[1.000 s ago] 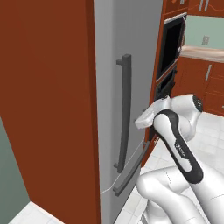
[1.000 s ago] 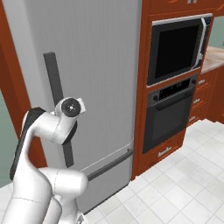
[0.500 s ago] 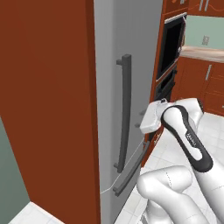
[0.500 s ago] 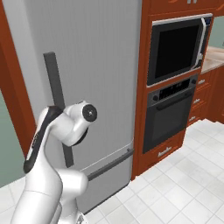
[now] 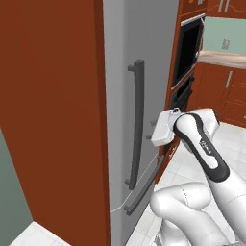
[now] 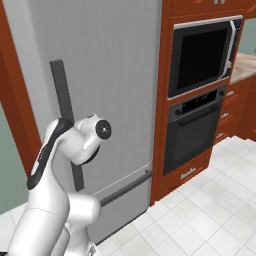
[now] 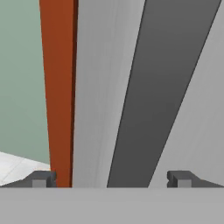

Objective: Gather the lemon and corn from the fridge and place them on a tray on the dining counter. Then gather the chicken drumstick and fish from the fridge and place them on the other tray.

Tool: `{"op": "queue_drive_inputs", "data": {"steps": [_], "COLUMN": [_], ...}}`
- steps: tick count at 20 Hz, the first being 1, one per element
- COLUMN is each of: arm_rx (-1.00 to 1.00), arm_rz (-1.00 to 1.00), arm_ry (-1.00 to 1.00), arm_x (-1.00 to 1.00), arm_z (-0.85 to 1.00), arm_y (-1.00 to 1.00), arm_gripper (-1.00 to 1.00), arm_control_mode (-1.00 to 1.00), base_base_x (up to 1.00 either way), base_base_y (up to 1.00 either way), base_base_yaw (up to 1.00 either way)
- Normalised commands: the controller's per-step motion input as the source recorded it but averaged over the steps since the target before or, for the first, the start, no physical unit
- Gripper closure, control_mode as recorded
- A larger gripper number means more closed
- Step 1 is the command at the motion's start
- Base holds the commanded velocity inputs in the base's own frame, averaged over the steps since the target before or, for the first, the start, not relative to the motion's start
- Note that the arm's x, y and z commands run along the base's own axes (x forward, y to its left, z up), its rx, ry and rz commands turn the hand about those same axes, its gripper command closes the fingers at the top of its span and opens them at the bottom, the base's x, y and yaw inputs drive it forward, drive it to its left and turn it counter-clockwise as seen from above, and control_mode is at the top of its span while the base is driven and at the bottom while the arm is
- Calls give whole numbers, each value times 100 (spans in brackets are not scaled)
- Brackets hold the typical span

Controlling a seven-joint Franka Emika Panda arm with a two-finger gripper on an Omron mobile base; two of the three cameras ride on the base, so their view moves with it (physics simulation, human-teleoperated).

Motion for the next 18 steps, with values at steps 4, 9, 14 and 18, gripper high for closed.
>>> {"op": "queue_drive_inputs", "data": {"steps": [4, 9, 14, 18], "arm_rx": [0, 0, 0, 0], "arm_rz": [-1, 0, 0, 0], "arm_ry": [0, 0, 0, 0], "arm_x": [37, 30, 1, 0], "arm_z": [0, 0, -1, -3], "arm_y": [8, 1, 14, 33], "arm_gripper": [-100, -100, -100, -100], "arm_control_mode": [-100, -100, -100, -100], "base_base_x": [0, 0, 0, 0], "base_base_y": [0, 0, 0, 0], "base_base_yaw": [0, 0, 0, 0]}}
